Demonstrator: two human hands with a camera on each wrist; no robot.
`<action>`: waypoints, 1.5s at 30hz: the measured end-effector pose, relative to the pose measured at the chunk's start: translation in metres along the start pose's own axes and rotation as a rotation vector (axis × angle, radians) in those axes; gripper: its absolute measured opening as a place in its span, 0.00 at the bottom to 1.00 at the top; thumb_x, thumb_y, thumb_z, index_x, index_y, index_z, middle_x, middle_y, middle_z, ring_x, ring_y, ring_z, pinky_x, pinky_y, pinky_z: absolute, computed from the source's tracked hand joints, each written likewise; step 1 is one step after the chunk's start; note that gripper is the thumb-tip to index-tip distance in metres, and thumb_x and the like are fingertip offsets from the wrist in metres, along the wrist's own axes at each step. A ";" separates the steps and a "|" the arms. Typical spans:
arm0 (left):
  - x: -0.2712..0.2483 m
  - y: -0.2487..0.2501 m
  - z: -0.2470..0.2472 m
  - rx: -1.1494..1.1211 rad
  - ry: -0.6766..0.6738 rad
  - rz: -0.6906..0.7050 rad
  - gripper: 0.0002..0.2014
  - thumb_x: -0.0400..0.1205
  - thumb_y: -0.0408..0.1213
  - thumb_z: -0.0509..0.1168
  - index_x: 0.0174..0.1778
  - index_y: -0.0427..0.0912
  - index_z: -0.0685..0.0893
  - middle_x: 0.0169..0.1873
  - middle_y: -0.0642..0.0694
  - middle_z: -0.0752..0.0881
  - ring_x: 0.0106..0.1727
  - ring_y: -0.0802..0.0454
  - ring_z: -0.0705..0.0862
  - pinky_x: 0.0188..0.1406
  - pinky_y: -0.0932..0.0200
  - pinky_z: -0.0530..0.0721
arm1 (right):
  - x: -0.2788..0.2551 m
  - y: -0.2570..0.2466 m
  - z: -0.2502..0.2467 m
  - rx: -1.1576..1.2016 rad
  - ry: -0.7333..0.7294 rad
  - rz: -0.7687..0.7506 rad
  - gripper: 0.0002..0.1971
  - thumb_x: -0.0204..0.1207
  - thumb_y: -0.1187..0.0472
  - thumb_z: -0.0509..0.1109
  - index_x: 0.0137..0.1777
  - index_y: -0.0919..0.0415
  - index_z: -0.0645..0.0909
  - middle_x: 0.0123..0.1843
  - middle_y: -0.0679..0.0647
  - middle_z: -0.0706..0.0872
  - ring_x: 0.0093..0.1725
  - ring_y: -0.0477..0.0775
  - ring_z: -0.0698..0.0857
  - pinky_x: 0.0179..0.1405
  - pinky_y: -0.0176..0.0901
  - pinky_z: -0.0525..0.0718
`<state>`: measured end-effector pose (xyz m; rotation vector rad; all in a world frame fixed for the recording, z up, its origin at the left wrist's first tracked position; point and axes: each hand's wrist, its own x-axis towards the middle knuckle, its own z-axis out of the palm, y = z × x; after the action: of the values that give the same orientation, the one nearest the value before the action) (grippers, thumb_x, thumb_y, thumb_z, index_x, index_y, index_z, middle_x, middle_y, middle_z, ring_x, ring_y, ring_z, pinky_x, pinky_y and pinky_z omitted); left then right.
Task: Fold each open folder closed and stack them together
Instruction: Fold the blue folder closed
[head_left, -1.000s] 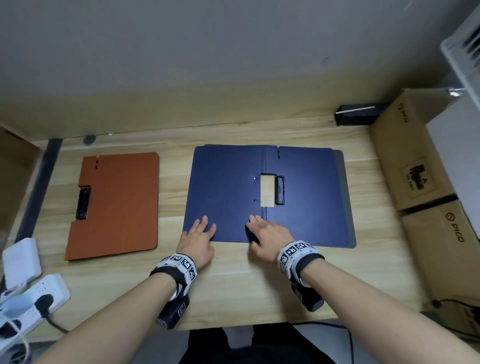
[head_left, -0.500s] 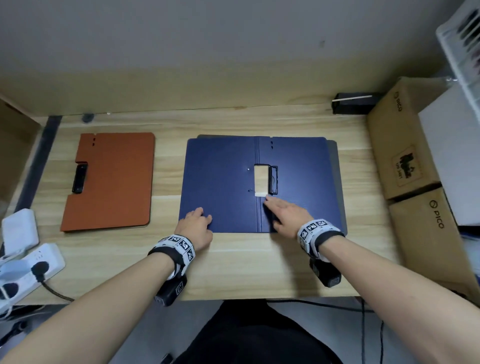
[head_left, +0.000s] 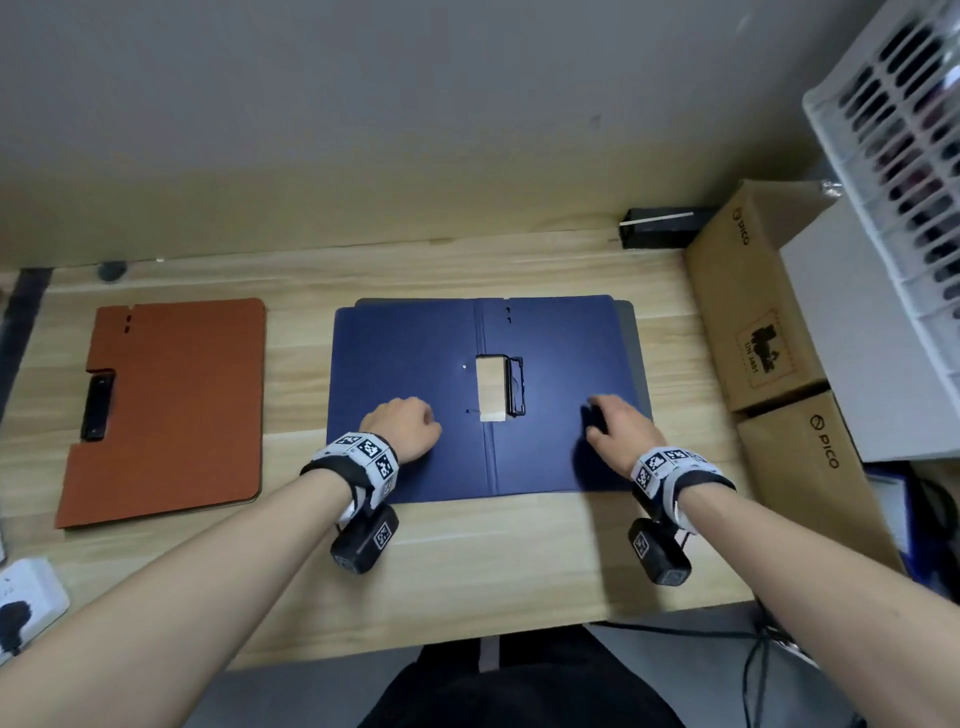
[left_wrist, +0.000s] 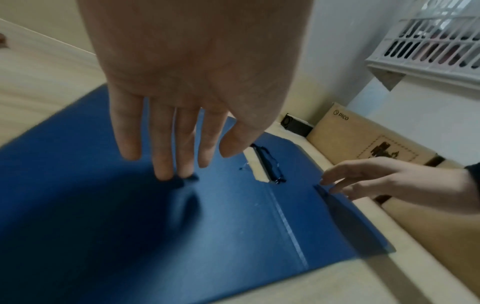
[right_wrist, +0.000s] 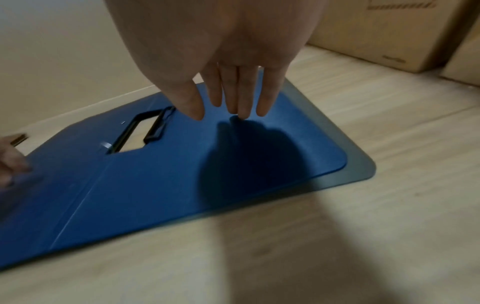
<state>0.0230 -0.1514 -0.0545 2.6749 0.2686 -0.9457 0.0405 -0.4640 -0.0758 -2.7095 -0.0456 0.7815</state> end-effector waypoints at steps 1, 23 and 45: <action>-0.004 0.009 -0.004 -0.037 0.006 0.027 0.14 0.79 0.45 0.59 0.55 0.49 0.88 0.55 0.44 0.89 0.57 0.38 0.85 0.54 0.51 0.80 | 0.000 0.001 -0.003 0.036 0.030 0.037 0.26 0.78 0.60 0.65 0.77 0.60 0.70 0.76 0.61 0.75 0.73 0.63 0.77 0.70 0.51 0.75; 0.067 0.132 0.004 0.262 0.015 0.135 0.15 0.83 0.43 0.57 0.45 0.36 0.84 0.47 0.39 0.88 0.52 0.39 0.86 0.44 0.53 0.78 | 0.070 0.039 -0.029 0.541 0.109 0.494 0.28 0.61 0.45 0.85 0.51 0.59 0.76 0.53 0.54 0.84 0.52 0.58 0.84 0.49 0.44 0.78; 0.031 0.095 0.005 0.239 -0.058 0.247 0.12 0.82 0.38 0.58 0.56 0.37 0.82 0.58 0.36 0.85 0.59 0.34 0.83 0.47 0.51 0.77 | 0.062 0.040 -0.033 0.619 0.149 0.505 0.18 0.75 0.54 0.75 0.58 0.63 0.76 0.54 0.57 0.83 0.52 0.59 0.81 0.50 0.42 0.74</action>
<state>0.0694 -0.2402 -0.0581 2.8004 -0.1965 -1.0302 0.1080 -0.5040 -0.0939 -2.1765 0.8022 0.5822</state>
